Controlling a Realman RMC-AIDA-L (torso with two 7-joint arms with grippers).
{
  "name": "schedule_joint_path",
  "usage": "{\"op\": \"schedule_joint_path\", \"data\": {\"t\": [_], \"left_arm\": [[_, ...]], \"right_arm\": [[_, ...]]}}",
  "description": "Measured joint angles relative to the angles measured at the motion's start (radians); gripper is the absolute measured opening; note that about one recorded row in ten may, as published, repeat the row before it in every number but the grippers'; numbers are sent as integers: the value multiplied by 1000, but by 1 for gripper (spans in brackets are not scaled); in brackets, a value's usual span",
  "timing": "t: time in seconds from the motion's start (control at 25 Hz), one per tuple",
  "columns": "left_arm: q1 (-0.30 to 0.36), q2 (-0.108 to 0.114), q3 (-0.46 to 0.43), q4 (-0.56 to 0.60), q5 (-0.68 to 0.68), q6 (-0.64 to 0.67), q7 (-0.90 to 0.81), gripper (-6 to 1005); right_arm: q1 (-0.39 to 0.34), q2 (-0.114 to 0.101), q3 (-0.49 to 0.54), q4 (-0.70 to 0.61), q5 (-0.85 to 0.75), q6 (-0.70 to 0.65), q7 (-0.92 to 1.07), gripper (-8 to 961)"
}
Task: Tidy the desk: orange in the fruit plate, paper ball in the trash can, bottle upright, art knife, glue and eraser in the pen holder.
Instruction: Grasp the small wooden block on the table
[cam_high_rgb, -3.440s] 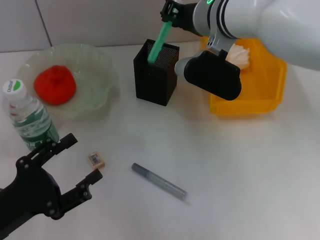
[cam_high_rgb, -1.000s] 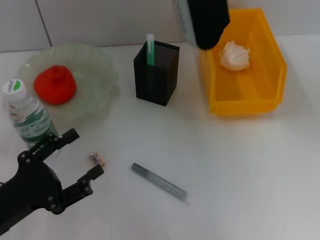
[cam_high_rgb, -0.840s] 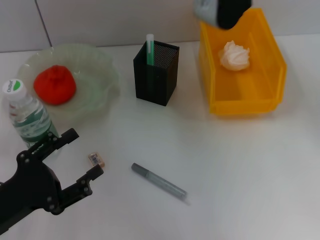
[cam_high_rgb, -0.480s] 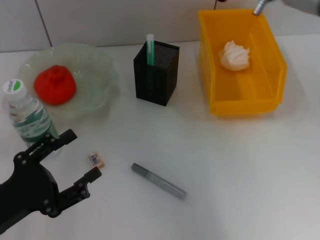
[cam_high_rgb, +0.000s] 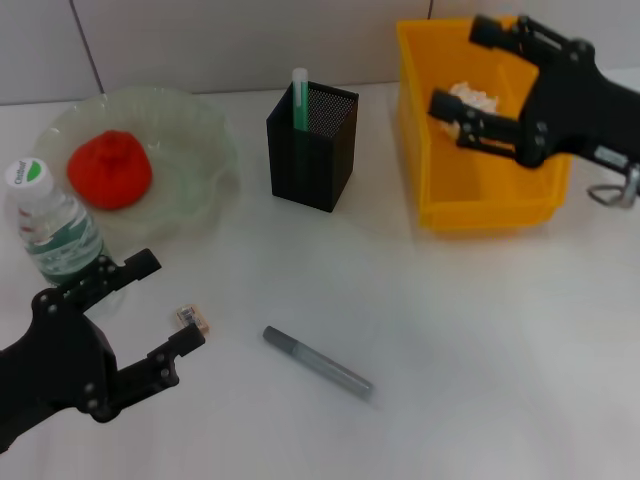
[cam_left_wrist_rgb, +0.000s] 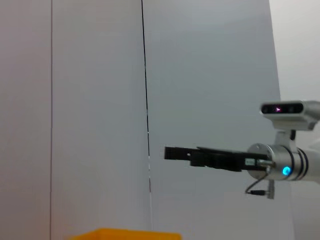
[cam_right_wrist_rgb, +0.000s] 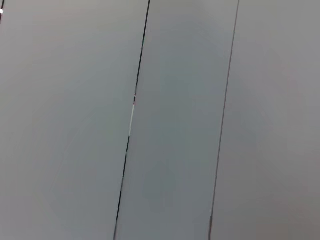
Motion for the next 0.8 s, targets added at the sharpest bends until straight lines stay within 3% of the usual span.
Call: {"op": "schedule_joint_path", "data": {"t": [0.04,0.2,0.28,0.48,0.64,0.8], "left_arm": [[-2,-2,5,36,11,-20,-54,795],[-2,-6,7,76,30,-71,-116,795],[-10,-9,14,101,48,-120,-164,795],[-20,-11,62,152,52,-196,-255,795],[-8,-17,191,272,44,-351,-402,794],[13,-17,298,370,41,-464,-509,794]], "right_arm": [[0,-1,41,76,-2,-53,-38,805],[-7,-8,91,151,-11,-112,-57,841],[-11,-40,108,198,-49,-175,-18,843],[-7,-56,109,216,-133,-204,-10,841],[28,-55,110,254,-271,-197,-7,840],[46,-52,111,285,-288,-190,-10,838]]}}
